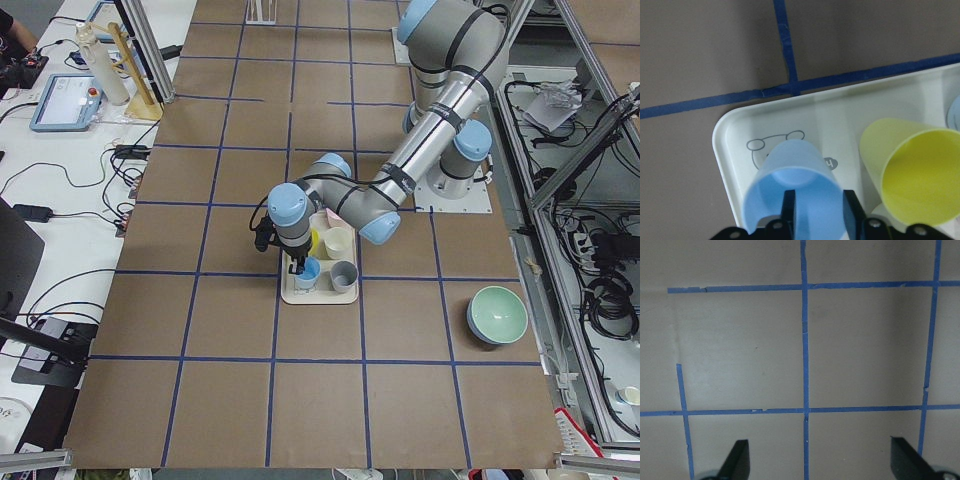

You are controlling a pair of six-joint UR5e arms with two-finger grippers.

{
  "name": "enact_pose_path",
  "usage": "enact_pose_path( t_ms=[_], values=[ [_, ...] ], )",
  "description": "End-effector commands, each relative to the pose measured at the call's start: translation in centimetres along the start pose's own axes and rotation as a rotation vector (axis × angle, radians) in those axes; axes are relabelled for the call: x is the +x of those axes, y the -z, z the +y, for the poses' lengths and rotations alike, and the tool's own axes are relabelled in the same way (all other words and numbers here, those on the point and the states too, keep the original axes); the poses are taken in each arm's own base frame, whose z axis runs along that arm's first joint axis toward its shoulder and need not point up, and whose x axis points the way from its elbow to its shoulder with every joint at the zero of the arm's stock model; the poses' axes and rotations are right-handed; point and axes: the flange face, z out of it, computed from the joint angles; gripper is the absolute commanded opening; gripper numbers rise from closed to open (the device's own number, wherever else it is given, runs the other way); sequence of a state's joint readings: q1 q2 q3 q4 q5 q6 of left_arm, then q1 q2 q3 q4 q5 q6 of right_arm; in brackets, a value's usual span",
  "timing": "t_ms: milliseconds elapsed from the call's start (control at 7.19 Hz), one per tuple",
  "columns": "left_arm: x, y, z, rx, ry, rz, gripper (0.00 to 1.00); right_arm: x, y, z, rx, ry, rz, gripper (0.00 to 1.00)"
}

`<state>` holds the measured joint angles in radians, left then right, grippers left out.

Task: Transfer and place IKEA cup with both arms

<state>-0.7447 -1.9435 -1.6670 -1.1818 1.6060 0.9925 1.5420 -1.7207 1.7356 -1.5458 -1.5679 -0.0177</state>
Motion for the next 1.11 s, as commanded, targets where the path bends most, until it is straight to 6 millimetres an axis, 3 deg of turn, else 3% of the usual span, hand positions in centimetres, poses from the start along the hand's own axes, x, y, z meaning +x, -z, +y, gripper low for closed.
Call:
enact_pose_path(
  t_ms=[0,278,417,695,974],
  values=[
    [1.7,3.9,0.7,0.000,-0.008,-0.006,1.00,0.0,0.1,0.0,0.003,0.005,0.003,1.00],
    [4.8,10.9,3.1,-0.013,0.003,0.009,1.00,0.1,0.2,0.1,-0.002,0.008,0.007,1.00],
    [7.5,12.9,3.8,-0.033,0.091,0.056,1.00,0.1,0.2,0.0,0.006,0.008,0.005,1.00],
    [19.4,17.8,0.5,-0.062,0.153,0.028,1.00,0.1,0.2,0.1,0.005,0.006,0.000,1.00],
    [28.4,20.2,-1.2,-0.039,0.251,0.003,1.00,0.0,0.3,0.2,0.003,0.008,-0.005,1.00]
  ],
)
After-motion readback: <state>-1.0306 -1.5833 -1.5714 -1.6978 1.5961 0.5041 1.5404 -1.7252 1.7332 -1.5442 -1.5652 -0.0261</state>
